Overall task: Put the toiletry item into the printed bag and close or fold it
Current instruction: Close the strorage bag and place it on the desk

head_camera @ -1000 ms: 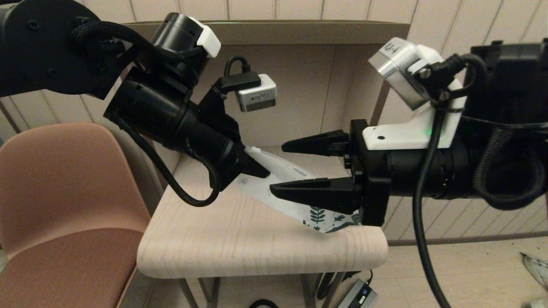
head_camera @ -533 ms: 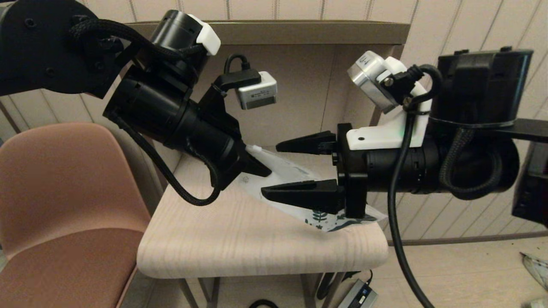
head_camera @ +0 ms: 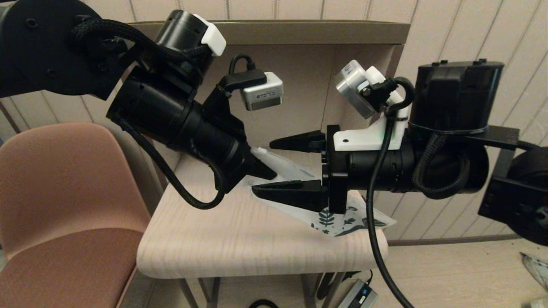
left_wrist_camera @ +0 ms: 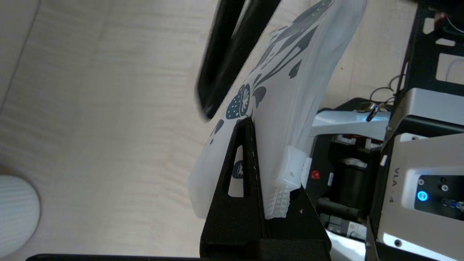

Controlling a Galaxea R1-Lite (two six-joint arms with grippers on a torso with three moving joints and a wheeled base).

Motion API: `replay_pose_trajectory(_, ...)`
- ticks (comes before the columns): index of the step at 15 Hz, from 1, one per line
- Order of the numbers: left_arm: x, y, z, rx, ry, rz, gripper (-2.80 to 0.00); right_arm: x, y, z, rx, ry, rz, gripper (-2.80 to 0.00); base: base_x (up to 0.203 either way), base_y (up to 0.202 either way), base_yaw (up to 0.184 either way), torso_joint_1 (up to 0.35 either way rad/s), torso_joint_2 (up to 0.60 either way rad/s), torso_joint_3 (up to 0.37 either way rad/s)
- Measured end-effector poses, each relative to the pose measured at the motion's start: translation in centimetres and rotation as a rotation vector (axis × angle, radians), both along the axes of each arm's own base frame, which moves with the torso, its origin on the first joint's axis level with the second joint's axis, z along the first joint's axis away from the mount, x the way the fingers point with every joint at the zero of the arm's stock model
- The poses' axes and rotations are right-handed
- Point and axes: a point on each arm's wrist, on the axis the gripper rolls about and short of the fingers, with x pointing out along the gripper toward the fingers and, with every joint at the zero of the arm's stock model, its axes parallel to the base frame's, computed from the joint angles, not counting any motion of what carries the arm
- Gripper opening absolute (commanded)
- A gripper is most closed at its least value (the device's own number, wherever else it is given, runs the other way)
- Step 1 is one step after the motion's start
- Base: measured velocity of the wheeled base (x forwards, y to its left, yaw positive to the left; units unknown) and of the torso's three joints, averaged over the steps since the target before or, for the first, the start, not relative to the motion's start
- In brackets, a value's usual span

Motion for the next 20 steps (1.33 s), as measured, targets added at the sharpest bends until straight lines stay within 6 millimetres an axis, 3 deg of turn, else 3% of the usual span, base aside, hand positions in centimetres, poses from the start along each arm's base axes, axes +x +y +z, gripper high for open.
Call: replay_pose_trajectory(20, -0.09, -1.01, -0.52, 0.011, 0.0, -0.023, -2.8, 0.5, -0.83, 0.38, 0.01, -0.014, -0.028, 0.0, 0.0, 0.0, 0.0, 0.0, 0.0, 0.0)
